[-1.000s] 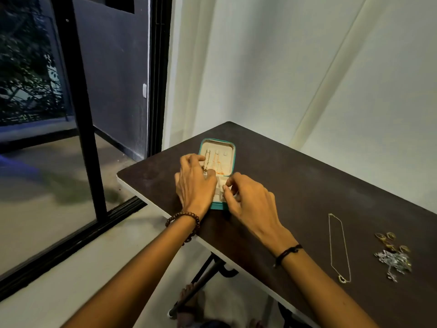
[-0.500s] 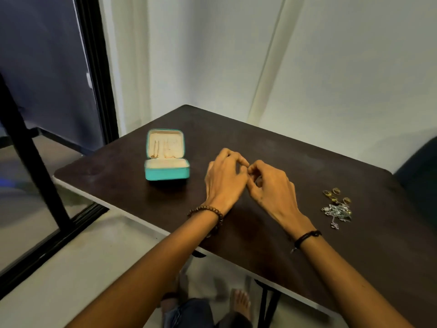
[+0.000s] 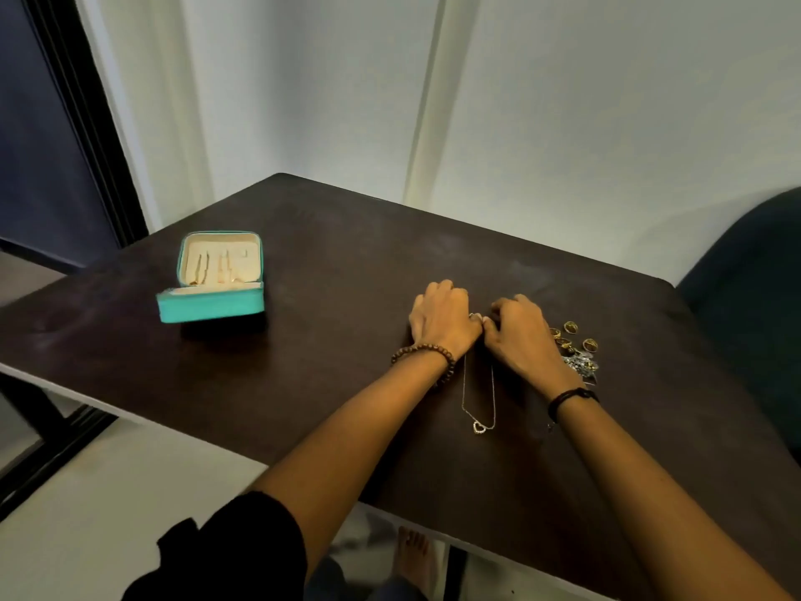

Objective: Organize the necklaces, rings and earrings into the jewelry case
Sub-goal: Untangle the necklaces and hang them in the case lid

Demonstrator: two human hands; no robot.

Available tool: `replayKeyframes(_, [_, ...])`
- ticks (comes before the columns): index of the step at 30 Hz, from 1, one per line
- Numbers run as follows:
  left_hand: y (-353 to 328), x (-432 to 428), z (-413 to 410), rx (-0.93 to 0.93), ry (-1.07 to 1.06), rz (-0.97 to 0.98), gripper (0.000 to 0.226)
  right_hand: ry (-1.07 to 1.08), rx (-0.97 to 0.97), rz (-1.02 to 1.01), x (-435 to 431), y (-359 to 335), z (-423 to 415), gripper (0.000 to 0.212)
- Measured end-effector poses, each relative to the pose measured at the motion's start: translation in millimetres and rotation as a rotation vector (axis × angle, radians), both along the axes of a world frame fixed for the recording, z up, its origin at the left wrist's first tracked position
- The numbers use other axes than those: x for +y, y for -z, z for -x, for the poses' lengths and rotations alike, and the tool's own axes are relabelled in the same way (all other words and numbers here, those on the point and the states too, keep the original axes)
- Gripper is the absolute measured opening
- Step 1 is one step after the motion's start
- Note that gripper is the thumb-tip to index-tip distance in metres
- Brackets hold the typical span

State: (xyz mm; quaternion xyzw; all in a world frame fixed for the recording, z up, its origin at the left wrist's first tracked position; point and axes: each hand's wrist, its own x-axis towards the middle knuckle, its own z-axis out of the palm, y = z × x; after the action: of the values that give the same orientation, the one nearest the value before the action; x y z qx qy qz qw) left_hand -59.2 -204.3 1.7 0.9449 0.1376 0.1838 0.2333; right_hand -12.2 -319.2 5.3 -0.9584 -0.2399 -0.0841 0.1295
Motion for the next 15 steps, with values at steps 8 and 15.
replayKeyframes(8, [1.4, 4.4, -8.8, -0.023, -0.083, 0.13, 0.012, 0.075, 0.066, -0.108, 4.1, -4.8, -7.5, 0.013])
replayKeyframes(15, [5.1, -0.4, -2.9, -0.004, -0.001, 0.004, 0.016, 0.037, -0.024, 0.159, 8.9, -4.1, 8.0, 0.025])
